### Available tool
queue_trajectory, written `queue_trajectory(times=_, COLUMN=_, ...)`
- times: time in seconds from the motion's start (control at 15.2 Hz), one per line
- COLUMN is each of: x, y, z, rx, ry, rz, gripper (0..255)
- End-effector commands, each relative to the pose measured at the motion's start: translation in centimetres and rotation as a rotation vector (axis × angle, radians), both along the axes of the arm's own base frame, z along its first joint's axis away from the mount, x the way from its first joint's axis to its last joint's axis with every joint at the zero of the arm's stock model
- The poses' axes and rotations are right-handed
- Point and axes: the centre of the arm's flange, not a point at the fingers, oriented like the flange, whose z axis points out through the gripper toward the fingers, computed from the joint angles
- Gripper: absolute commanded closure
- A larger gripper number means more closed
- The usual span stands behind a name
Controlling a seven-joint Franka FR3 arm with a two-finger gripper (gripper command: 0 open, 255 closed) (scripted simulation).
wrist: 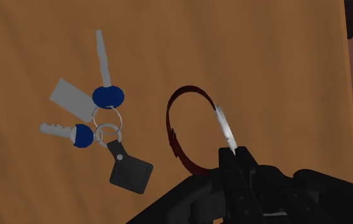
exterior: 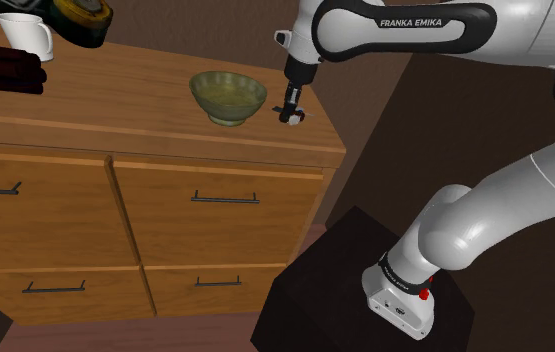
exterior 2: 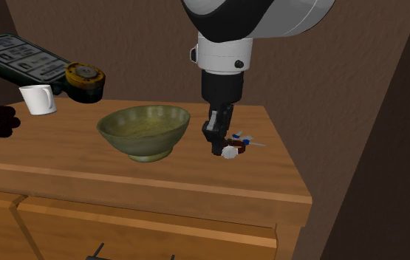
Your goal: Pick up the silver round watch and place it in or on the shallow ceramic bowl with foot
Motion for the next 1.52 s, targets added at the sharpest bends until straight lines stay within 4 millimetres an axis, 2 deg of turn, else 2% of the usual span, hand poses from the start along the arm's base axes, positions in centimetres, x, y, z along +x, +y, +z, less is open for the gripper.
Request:
queue_trajectory(times=0.0, x=0.0, y=0.0, z=0.5, rx=0.000, ry=0.000, rz=0.000, gripper=255)
queue_trajectory(times=1.45, x=0.0, y=0.0, z=12.1, rx=0.000, ry=0.000, rz=0.000, gripper=255)
